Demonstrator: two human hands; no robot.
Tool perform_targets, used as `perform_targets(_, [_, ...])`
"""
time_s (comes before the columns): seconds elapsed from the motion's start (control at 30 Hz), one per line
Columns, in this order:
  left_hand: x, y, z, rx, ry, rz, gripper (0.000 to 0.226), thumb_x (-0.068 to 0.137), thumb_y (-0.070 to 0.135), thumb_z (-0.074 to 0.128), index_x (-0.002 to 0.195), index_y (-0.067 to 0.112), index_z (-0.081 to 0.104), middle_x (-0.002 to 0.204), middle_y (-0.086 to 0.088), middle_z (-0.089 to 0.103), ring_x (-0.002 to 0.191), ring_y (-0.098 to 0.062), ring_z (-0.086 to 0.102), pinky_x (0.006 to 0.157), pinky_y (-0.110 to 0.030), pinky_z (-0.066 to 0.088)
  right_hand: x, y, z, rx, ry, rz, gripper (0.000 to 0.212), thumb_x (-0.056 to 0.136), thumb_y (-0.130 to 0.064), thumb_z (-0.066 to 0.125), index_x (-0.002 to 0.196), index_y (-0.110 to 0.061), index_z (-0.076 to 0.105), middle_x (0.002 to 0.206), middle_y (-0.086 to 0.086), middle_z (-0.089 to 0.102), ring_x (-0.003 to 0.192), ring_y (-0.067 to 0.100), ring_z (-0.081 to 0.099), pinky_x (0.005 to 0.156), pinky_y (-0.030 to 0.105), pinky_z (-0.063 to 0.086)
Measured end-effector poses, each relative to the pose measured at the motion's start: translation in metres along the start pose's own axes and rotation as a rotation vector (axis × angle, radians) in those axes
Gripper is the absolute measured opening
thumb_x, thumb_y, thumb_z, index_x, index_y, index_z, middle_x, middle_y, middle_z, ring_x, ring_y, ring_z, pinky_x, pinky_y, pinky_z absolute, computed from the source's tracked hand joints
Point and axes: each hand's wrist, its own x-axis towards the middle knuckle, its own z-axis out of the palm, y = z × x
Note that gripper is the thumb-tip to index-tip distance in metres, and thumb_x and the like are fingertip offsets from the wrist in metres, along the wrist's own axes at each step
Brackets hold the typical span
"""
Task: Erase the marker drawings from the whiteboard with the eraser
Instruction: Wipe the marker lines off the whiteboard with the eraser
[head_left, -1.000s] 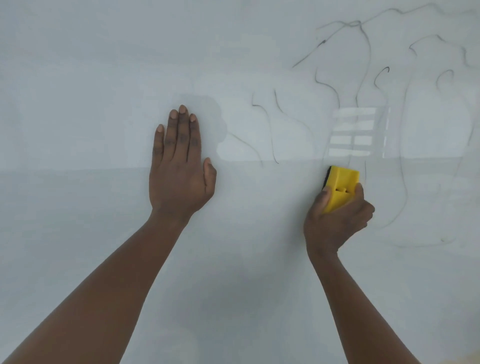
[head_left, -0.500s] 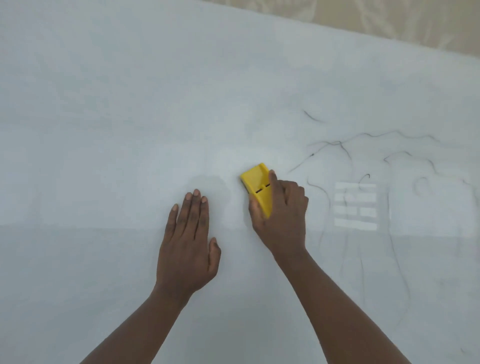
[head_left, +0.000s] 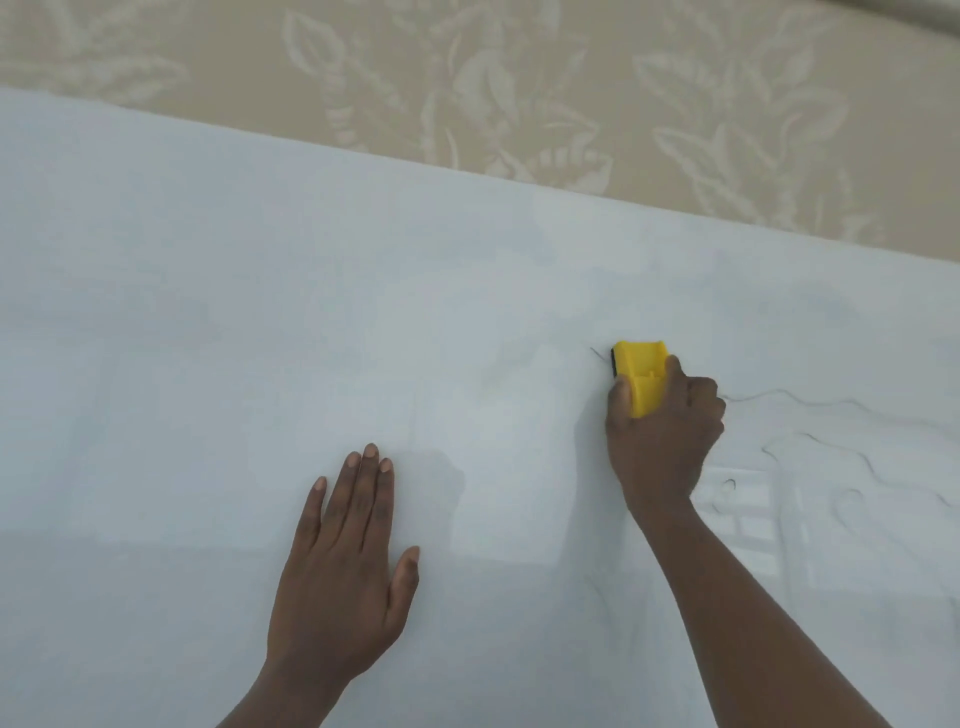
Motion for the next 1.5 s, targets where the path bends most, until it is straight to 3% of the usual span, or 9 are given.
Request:
perform_targets(0.17, [0.002, 0.0, -0.001, -0.002, 0.002, 0.014, 0.077, 0.096, 0.045, 0.033, 0.158, 0.001, 0.022, 0.169, -0.014, 0.018, 0.157, -0.027, 0.018, 0.125, -0.051, 0.02, -0.02, -0.078, 0.025, -0.026, -0.076, -0.378, 0.058, 0.088, -0.039, 0.062, 0.133, -0.003, 0.054, 0.108, 0.019, 0.059, 0.098, 0.039, 0.055, 0.083, 0.045, 0.044])
perform_targets(0.27, [0.002, 0.0, -0.003, -0.005, 0.0, 0.012, 0.077, 0.096, 0.046, 0.033, 0.158, 0.001, 0.022, 0.168, -0.014, 0.02, 0.157, -0.027, 0.019, 0.124, -0.052, 0.022, -0.026, -0.092, 0.03, 0.003, -0.09, -0.447, 0.056, 0.09, -0.041, 0.058, 0.133, -0.006, 0.054, 0.103, 0.013, 0.058, 0.094, 0.033, 0.054, 0.077, 0.041, 0.043])
perform_targets(0.53, [0.001, 0.001, -0.002, -0.008, 0.012, -0.007, 0.076, 0.097, 0.046, 0.03, 0.158, 0.001, 0.02, 0.168, -0.014, 0.021, 0.157, -0.027, 0.019, 0.125, -0.052, 0.021, 0.027, 0.029, -0.007, -0.108, -0.002, 0.058, 0.058, 0.093, -0.041, 0.057, 0.137, -0.005, 0.047, 0.12, 0.025, 0.049, 0.113, 0.042, 0.046, 0.094, 0.049, 0.035])
perform_targets(0.67, [0.0, 0.004, -0.003, -0.01, 0.023, -0.01, 0.075, 0.097, 0.044, 0.03, 0.158, 0.001, 0.021, 0.168, -0.015, 0.021, 0.157, -0.027, 0.019, 0.125, -0.052, 0.021, 0.021, 0.097, -0.041, -0.109, 0.071, 0.418, 0.059, 0.093, -0.043, 0.055, 0.138, -0.005, 0.044, 0.128, 0.027, 0.046, 0.12, 0.046, 0.043, 0.103, 0.052, 0.035])
perform_targets(0.73, [-0.001, 0.0, -0.003, -0.007, 0.018, -0.021, 0.074, 0.097, 0.041, 0.03, 0.158, 0.0, 0.021, 0.168, -0.016, 0.021, 0.157, -0.028, 0.018, 0.125, -0.052, 0.022, 0.004, 0.105, -0.047, -0.109, 0.087, 0.492, 0.06, 0.093, -0.043, 0.054, 0.138, -0.005, 0.044, 0.128, 0.028, 0.046, 0.119, 0.047, 0.043, 0.104, 0.054, 0.035])
perform_targets(0.87, [0.002, 0.002, -0.004, -0.015, 0.027, -0.007, 0.07, 0.096, 0.03, 0.031, 0.158, 0.0, 0.02, 0.168, -0.016, 0.019, 0.157, -0.028, 0.017, 0.126, -0.052, 0.023, -0.045, 0.07, -0.042, -0.047, 0.062, 0.343, 0.063, 0.089, -0.046, 0.052, 0.138, -0.007, 0.046, 0.122, 0.026, 0.049, 0.114, 0.045, 0.045, 0.1, 0.052, 0.038])
perform_targets(1.07, [-0.001, -0.003, -0.006, -0.075, 0.021, 0.023, 0.07, 0.093, 0.024, 0.032, 0.158, 0.0, 0.023, 0.168, -0.015, 0.02, 0.157, -0.027, 0.018, 0.126, -0.051, 0.023, -0.163, -0.023, -0.015, 0.036, -0.045, -0.202, 0.056, 0.089, -0.038, 0.061, 0.133, -0.003, 0.055, 0.104, 0.016, 0.056, 0.094, 0.033, 0.052, 0.084, 0.042, 0.042])
perform_targets(1.23, [-0.002, 0.001, -0.012, -0.161, 0.043, -0.032, 0.068, 0.093, 0.024, 0.033, 0.155, -0.002, 0.029, 0.165, -0.018, 0.027, 0.155, -0.03, 0.022, 0.126, -0.053, 0.022, -0.225, -0.003, -0.026, 0.025, -0.165, -0.483, 0.056, 0.089, -0.039, 0.063, 0.133, -0.004, 0.055, 0.108, 0.009, 0.058, 0.093, 0.027, 0.054, 0.081, 0.035, 0.042])
perform_targets(1.5, [0.016, 0.092, -0.001, -0.15, 0.024, 0.034, 0.07, 0.093, 0.025, 0.036, 0.156, -0.003, 0.025, 0.166, -0.02, 0.024, 0.156, -0.031, 0.019, 0.126, -0.051, 0.023, -0.153, 0.077, -0.051, -0.038, -0.101, -0.374, 0.055, 0.092, -0.038, 0.061, 0.132, 0.0, 0.056, 0.102, 0.016, 0.057, 0.091, 0.032, 0.054, 0.081, 0.041, 0.046])
